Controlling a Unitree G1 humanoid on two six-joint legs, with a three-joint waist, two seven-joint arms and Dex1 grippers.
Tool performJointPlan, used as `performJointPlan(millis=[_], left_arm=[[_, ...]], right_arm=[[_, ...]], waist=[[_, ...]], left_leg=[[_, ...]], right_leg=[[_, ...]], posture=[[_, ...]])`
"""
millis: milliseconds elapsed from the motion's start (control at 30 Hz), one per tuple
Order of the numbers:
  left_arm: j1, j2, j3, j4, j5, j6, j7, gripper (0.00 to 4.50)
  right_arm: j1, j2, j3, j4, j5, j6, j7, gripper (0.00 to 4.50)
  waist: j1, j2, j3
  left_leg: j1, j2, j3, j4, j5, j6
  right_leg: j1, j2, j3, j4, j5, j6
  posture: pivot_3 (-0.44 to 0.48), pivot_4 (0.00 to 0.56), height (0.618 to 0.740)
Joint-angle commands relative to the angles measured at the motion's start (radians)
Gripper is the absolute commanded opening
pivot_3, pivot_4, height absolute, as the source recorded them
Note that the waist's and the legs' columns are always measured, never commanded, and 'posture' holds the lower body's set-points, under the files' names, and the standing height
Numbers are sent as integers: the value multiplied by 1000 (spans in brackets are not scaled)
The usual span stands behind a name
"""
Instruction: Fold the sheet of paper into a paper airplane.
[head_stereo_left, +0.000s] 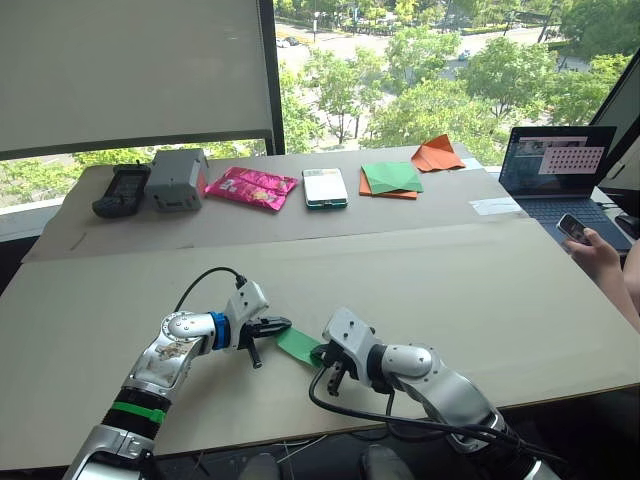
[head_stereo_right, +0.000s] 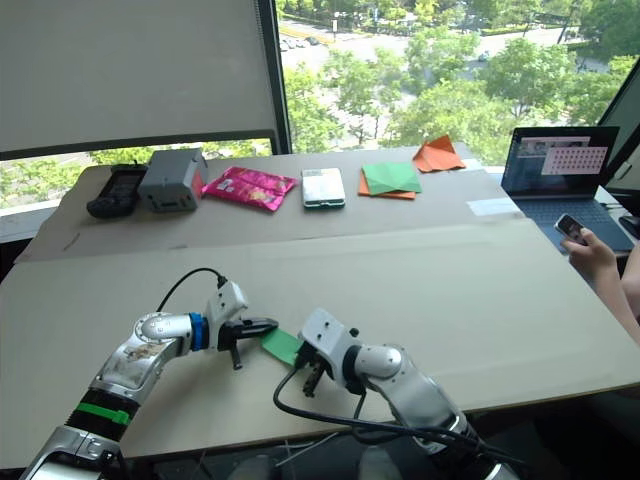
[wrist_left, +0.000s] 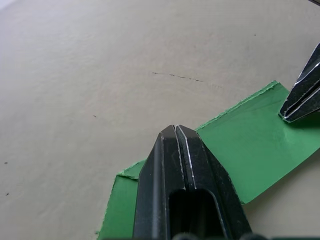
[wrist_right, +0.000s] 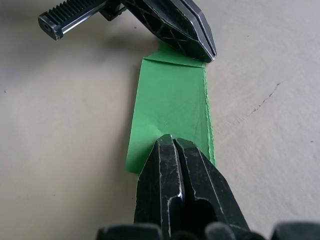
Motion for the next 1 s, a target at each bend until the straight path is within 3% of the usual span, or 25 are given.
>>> performJointPlan(millis=[33, 800, 1000], left_arm=[[26, 9, -3, 89, 39, 34, 29, 0], [80, 40, 65, 115, 39, -6, 42, 0], [29, 22, 152, 22, -64, 36, 32, 0]], right_arm=[[26, -23, 20, 25, -7, 61, 0, 25], [17, -21, 20, 24, -5, 80, -3, 25], [9, -20, 26, 33, -5, 75, 2, 25]], waist=[[0, 0, -1], [-5, 0, -2], [-5, 0, -1]], left_leg=[[0, 0, 0, 0, 0, 0], [1, 0, 0, -1, -1, -1], [1, 0, 0, -2, -1, -2]], right_leg=[[0, 0, 0, 0, 0, 0], [-1, 0, 0, 0, 0, 0], [-2, 0, 0, 0, 0, 0]], posture=[[0, 150, 732], [0, 150, 732], [0, 150, 732]])
